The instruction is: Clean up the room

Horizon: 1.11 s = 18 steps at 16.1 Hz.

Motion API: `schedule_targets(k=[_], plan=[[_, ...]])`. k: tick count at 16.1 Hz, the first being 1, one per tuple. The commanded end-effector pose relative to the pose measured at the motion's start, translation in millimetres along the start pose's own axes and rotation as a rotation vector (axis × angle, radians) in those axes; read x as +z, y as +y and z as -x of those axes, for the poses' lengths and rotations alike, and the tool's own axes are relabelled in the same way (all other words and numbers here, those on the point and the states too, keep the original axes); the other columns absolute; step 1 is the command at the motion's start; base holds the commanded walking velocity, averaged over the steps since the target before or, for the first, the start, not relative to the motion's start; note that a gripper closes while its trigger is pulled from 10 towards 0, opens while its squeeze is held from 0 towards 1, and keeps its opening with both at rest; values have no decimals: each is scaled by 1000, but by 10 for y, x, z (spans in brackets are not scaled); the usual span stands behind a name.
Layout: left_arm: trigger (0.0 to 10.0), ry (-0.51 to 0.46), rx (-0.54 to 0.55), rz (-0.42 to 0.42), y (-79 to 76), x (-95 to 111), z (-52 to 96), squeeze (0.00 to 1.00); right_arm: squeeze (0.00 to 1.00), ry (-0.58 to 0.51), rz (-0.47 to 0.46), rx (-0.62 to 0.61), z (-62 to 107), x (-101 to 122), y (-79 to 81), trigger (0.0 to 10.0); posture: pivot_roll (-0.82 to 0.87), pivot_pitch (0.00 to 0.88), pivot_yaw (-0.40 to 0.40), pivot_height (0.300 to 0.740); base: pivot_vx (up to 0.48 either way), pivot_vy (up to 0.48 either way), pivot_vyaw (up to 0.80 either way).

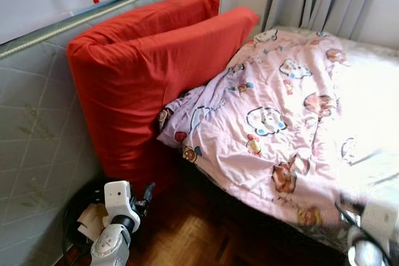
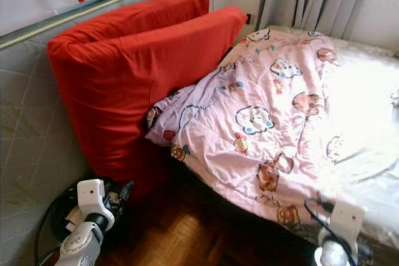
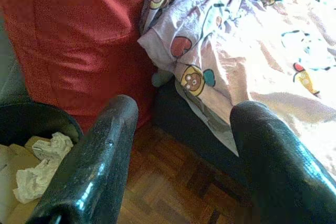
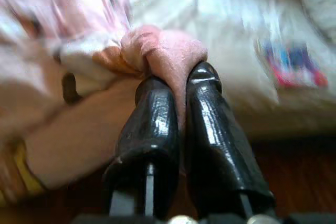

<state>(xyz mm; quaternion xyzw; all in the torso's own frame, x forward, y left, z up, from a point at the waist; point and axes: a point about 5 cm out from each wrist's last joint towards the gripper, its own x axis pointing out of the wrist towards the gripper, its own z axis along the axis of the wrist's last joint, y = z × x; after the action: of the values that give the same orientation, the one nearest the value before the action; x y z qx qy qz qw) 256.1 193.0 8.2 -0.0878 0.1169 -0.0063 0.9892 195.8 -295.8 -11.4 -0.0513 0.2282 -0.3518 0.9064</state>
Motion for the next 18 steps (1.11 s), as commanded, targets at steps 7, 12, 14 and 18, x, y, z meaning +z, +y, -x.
schedule_targets(k=[7,12,14,18], plan=[[10000,38,-8,-12,25,-71,16,0,0,370,-21,-26,130,-677,-136,10000,66,41,12,740,0,0,0],[10000,49,-14,-13,29,-98,17,0,1000,364,-26,-24,60,-620,-151,10000,63,38,19,740,0,0,0],[10000,53,-15,-14,28,-111,21,0,1000,365,-21,-8,57,-618,-134,10000,60,26,21,740,0,0,0],[10000,57,-14,-15,31,-124,25,0,1000,364,-1,24,64,-623,-93,10000,60,21,21,740,0,0,0]])
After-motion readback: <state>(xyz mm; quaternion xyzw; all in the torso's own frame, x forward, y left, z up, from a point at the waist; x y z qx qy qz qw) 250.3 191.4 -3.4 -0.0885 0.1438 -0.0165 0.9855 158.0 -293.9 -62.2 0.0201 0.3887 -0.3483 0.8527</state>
